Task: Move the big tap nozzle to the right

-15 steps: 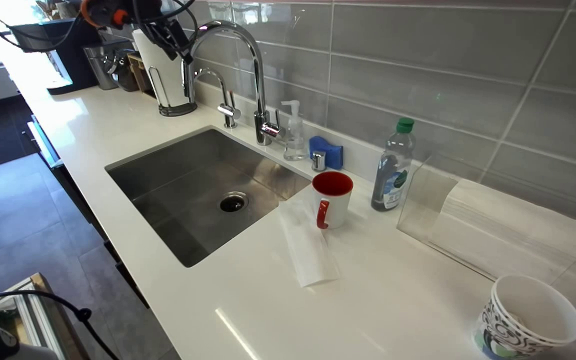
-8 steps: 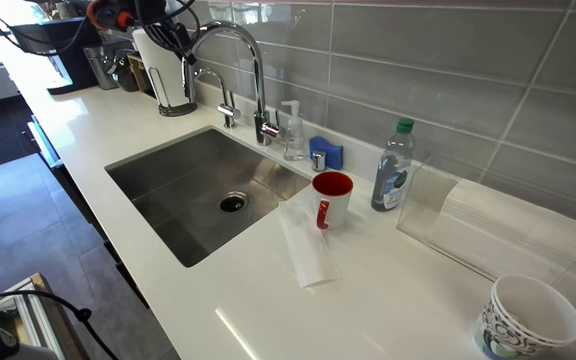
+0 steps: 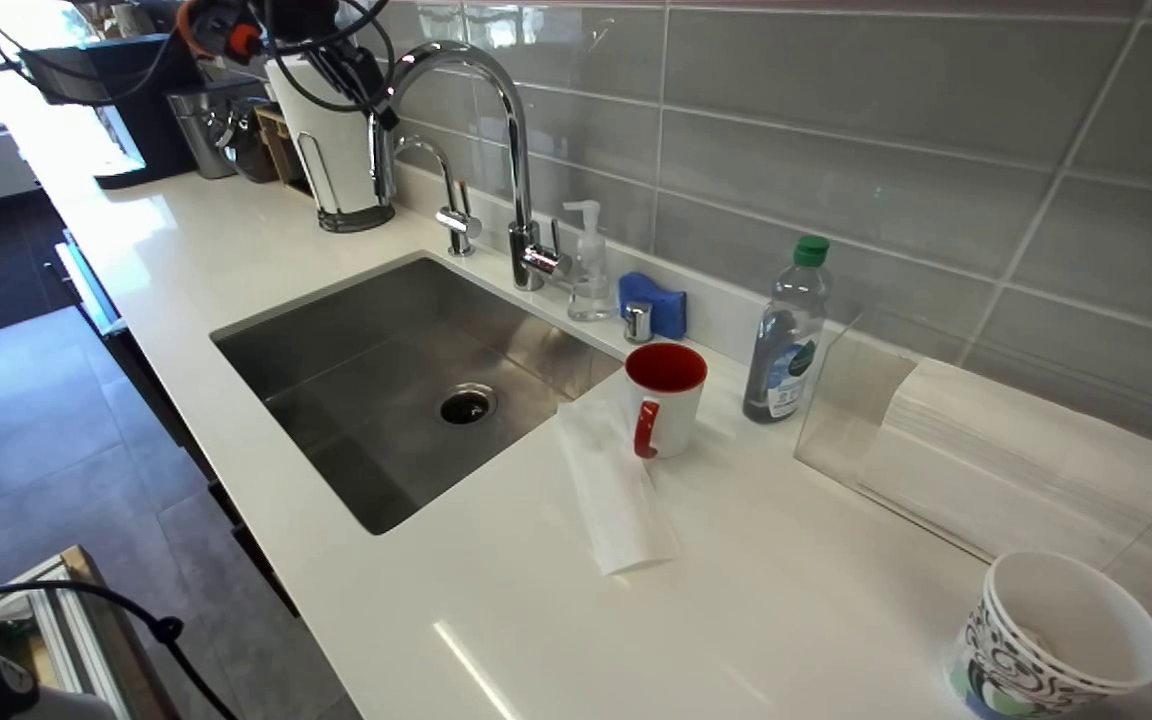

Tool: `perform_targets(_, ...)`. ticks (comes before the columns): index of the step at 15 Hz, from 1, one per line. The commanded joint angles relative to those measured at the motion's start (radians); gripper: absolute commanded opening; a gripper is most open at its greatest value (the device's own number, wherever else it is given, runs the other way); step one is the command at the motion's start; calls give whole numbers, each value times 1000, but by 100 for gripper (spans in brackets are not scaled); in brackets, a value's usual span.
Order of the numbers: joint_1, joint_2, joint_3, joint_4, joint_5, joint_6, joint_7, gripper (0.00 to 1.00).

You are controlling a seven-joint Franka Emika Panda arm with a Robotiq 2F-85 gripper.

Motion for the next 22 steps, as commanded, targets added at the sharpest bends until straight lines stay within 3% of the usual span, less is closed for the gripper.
perform_targets(1,-47,-55,-53,5,-39,25,-3,19)
perform_targets(5,-81,-87,-109,-14,-27,40,-117,18)
perform_targets(8,-97,-74,-149,1,-2,46,-213,36)
perform_targets(11,-131,-49,-193,42,6,80,-231,38)
perform_targets(12,-148,-38,-209,72,8,109,-222,51)
perform_targets(13,-168,-30,-222,100,2,138,-208,59)
perform_targets(16,-214,3,-239,156,-9,206,-155,68)
perform_targets(17,-220,2,-235,167,-1,161,-128,82)
perform_targets(19,-220,-2,-226,172,5,90,-93,99)
perform_targets(22,-185,-38,-200,161,44,-99,-50,100)
